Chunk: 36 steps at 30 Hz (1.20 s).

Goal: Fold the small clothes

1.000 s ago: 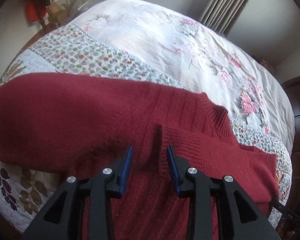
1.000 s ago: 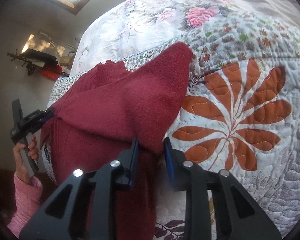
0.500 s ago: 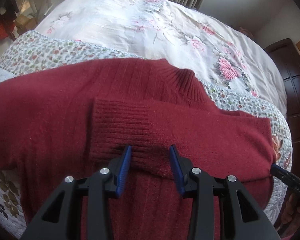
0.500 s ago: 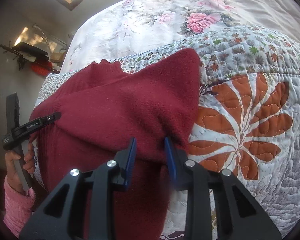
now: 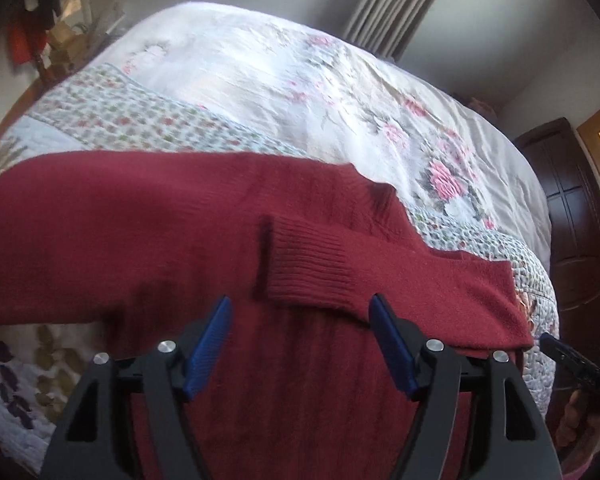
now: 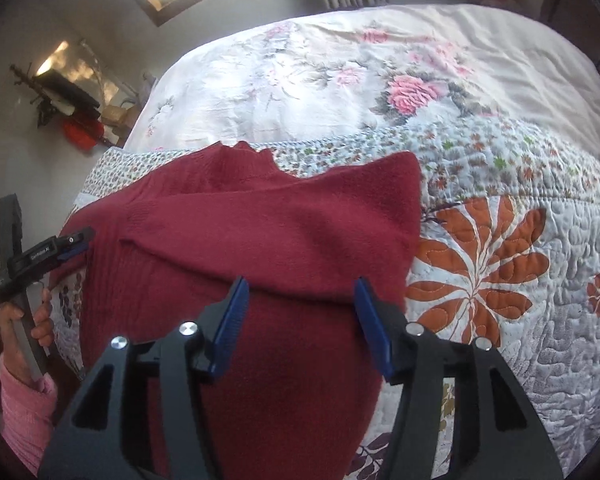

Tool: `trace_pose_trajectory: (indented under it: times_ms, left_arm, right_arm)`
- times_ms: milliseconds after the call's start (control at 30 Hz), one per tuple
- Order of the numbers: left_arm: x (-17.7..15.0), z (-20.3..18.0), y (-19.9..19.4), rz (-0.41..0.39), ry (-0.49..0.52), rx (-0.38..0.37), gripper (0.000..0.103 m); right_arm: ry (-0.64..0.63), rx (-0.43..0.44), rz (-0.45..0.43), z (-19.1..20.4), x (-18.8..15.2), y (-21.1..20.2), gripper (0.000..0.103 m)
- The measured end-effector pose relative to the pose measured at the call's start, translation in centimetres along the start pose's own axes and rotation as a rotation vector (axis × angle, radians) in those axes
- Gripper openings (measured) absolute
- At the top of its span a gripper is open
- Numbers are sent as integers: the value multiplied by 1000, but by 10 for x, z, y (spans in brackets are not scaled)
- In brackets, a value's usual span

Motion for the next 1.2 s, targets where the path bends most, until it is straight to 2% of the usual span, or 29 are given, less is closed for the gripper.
trace_pose_trajectory:
  times_ms: [267,433,567,700,800,933,1200]
  left_arm:
    - [-34,174,-63,-33,-264,116,72]
    - [-56,273,-92,-64,-464,104,72]
    - [-65,333,-100,-99,-605,53,69]
    - [-67,373,-92,-113,-711,-24,66]
    - [-63,388,-86,-131,-737,-64,65]
    - [-51,416,-77,-156,-768,-65,64]
    - [-36,449,-57,-167,-825,-42,50]
  right_arm:
    - [-95,50,103,76,-12,36,59]
    - [-129,46,132,118,-12,60,61]
    - [-159,36,142,144,-11,74,63]
    - [-165,30,155,162,-14,84,63]
    - [-160,8,156,166,-16,87,63]
    - [-142,-14,150,168,-19,88,63]
    - [-121,-58,143,162,-26,84,64]
Point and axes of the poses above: each gripper's, at about its wrist camera, not at the fingertips, and y roughly the way its jaws point, z to its left, x to its top, the point moved 6 cm from there along y, roughly the way its jaws point, and after that the axes turned 1 degree about -y, right-handed, at the moved point
